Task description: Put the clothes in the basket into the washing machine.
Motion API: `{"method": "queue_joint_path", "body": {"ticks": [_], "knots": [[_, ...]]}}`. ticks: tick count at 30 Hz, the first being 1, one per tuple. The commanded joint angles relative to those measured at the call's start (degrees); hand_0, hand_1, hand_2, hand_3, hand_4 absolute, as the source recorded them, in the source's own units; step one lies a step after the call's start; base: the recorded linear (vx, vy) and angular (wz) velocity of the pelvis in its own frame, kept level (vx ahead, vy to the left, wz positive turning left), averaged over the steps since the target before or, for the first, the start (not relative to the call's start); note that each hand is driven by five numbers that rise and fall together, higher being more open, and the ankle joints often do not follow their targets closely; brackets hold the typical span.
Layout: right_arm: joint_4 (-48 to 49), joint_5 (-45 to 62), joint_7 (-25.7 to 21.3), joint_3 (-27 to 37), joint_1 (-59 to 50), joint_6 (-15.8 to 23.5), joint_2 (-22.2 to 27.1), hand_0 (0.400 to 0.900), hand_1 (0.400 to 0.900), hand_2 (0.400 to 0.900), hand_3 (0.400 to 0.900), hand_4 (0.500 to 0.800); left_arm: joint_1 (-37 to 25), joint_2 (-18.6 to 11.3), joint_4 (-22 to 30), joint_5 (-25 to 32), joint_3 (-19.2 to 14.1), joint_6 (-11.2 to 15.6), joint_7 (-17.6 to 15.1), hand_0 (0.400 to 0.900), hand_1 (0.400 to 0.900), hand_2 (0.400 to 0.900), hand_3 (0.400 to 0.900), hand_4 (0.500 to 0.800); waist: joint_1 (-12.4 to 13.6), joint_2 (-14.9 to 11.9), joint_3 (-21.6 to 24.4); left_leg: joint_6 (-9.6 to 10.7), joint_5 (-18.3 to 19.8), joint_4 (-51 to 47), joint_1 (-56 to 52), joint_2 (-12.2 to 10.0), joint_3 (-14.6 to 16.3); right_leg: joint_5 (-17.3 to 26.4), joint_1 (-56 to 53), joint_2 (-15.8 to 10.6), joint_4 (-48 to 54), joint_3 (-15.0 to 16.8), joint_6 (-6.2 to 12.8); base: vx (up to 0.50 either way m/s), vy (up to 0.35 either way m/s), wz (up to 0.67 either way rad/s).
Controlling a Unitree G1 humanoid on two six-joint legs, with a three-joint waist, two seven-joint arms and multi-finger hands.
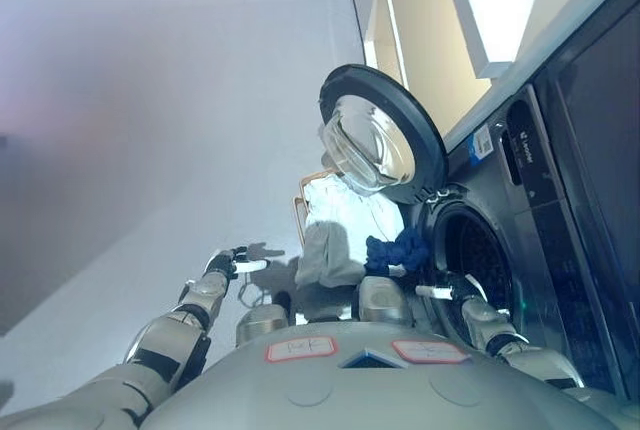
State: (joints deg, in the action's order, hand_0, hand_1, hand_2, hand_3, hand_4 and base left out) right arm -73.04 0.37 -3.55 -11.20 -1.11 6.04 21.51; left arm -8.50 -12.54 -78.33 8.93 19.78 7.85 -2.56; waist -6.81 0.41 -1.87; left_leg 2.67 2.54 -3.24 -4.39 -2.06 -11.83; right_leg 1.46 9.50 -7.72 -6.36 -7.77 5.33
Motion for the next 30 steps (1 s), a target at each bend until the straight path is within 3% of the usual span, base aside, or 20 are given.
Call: {"method": "queue_joint_path", "body": {"ticks": [1, 3, 4, 11, 15, 24, 30], "knots": [[3.7, -4.7, -4.9, -4.5, -8.9, 0.8, 2.9, 0.9, 0.9, 0.9, 0.9, 0.8, -8.9, -3.6, 5.2, 0.9, 2.1, 2.9, -3.6, 0.9, 0.9, 0.9, 0.9, 0.8, 0.8, -2.8, -4.8, 0.9, 5.6, -0.2, -4.1, -1.3, 2.8, 14.2, 18.5, -4.2, -2.1, 4.5, 4.33, -0.35, 0.011, 0.05], [3.9, -6.4, -6.1, -5.8, -11.3, 0.5, 3.7, 0.9, 0.9, 0.9, 0.9, 0.8, -11.0, -3.6, 5.2, 1.5, 3.1, 3.4, -4.4, 0.9, 0.9, 0.9, 0.9, 0.8, 0.9, -2.8, -6.2, 0.8, 5.4, 0.4, -1.8, -0.8, 2.6, 14.7, 20.3, -4.5, -2.3, 5.0, 4.27, -0.26, 0.003, 0.22], [4.9, -12.1, -8.8, -9.6, -15.3, -0.8, 5.9, 0.9, 0.9, 0.9, 0.9, 0.8, -14.3, -3.8, 5.9, 2.5, 4.6, 3.7, -6.0, 0.9, 0.9, 0.9, 0.9, 0.8, 1.0, -2.4, -9.3, 0.8, 5.1, 1.7, 2.2, 0.4, 1.6, 15.2, 22.6, -5.3, -2.6, 7.3, 4.3, -0.17, -0.004, 0.33], [1.7, -22.1, -16.3, -17.7, -26.7, -4.1, 8.2, 0.9, 0.9, 0.9, 0.9, 0.8, -20.3, -2.9, 7.2, 6.8, 7.3, 5.3, -9.9, 0.9, 0.9, 0.9, 0.9, 0.8, 1.9, -1.0, -16.7, 1.6, 3.4, 4.5, 11.1, 1.1, -0.9, 16.1, 27.4, -8.0, -2.2, 6.2, 3.54, -0.18, -0.046, 0.43], [-0.2, -22.4, -19.9, -18.4, -31.3, -5.5, 9.0, 0.9, 0.9, 0.9, 0.9, 0.8, -22.6, -2.4, 9.9, 8.8, 9.2, 6.2, -11.5, 0.9, 0.9, 0.9, 0.9, 0.8, 2.1, -0.1, -20.5, 2.4, 2.7, 7.8, 17.2, 1.7, -0.4, 16.7, 29.8, -10.1, -2.2, 5.0, 3.46, -0.15, -0.053, 0.49], [-3.3, -23.8, -24.3, -21.1, -40.9, -8.7, 11.7, 0.9, 0.9, 0.9, 0.9, 0.8, -26.4, -2.9, 16.8, 12.7, 11.7, 7.1, -13.5, 0.9, 0.9, 0.9, 0.9, 0.8, 2.0, 1.9, -25.1, 2.2, 4.0, 15.6, 28.6, 6.3, 0.9, 18.7, 37.0, -13.2, -2.9, 6.8, 3.46, -0.1, 0.022, 0.16], [-6.5, -26.9, -23.6, -23.8, -46.1, -10.7, 14.6, 0.9, 0.9, 0.9, 0.9, 0.8, -28.8, -2.5, 20.7, 14.6, 12.8, 7.5, -13.8, 0.9, 0.9, 0.9, 0.9, 0.8, 2.3, 4.0, -27.0, 2.4, 4.2, 17.5, 33.1, 7.3, 1.8, 19.0, 40.5, -14.3, -3.5, 7.3, 3.35, -0.06, 0.029, 0.07]]}}
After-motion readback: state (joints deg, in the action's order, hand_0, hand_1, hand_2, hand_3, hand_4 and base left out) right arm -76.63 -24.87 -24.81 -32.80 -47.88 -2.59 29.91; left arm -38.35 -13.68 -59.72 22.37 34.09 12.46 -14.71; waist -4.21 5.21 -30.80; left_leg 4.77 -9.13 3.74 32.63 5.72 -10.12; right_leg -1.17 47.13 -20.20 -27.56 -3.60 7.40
